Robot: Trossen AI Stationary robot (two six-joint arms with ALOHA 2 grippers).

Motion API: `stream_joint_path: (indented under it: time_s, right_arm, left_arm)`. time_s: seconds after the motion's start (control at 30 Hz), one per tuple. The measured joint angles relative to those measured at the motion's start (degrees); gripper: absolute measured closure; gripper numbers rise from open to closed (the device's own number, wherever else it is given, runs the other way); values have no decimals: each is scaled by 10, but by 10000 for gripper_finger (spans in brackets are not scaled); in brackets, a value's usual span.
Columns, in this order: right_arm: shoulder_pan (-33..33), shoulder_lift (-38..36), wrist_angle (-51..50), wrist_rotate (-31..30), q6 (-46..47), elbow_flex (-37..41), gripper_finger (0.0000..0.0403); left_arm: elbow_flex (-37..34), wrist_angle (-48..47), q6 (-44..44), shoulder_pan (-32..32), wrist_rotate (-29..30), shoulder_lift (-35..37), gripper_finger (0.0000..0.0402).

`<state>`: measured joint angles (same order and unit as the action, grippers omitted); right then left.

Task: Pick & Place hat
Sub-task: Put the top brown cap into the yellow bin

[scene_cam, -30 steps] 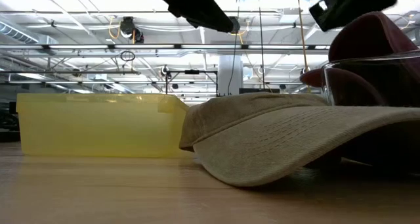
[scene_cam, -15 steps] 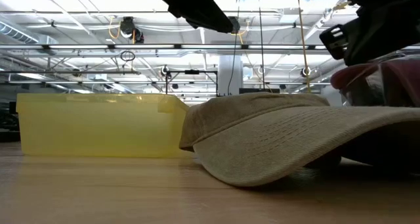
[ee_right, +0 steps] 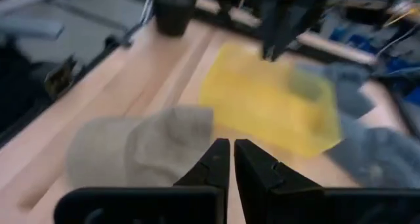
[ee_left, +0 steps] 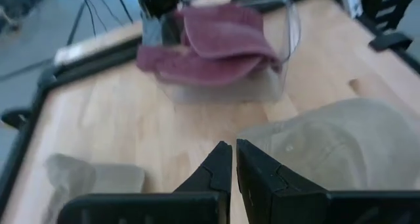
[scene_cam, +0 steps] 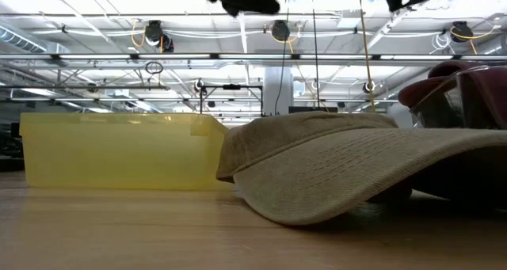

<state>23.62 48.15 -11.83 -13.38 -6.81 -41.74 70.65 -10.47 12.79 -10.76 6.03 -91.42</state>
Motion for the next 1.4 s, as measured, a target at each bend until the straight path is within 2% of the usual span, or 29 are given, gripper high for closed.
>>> stream_joint_path:
  time_s: [0.1,0.2,0.3,0.5,0.67,0.8,0.9,1.03,1.17,1.3,1.4]
  right_arm:
    - [0,-58,-9,25,-26,1,399]
    - [0,-130,25,29,-17,23,402]
    - [0,-191,74,29,-8,68,402]
    - [0,-263,139,27,-15,159,402]
    - [0,-310,142,-4,-28,224,402]
    - [0,-355,178,-45,-47,287,402]
    - [0,-387,211,-46,-50,329,402]
    - [0,-412,231,-77,-35,327,402]
    - [0,-415,202,-79,-45,327,403]
    - [0,-415,207,-94,-48,327,403]
    - [0,-415,206,-93,-52,327,403]
  left_arm:
    - [-4,-4,12,-9,0,34,371]
    - [-32,22,18,-13,-1,82,371]
    - [-102,75,17,-7,-1,136,371]
    - [-274,275,-23,44,0,227,373]
    - [-351,282,-62,92,-1,274,397]
    - [-380,282,-70,111,-5,296,391]
    - [-391,285,-55,114,-5,298,397]
    - [-397,282,-42,114,-7,297,393]
    - [-397,285,-32,115,-1,298,386]
    - [-397,286,-9,115,1,298,397]
    - [-397,284,-28,115,2,295,396]
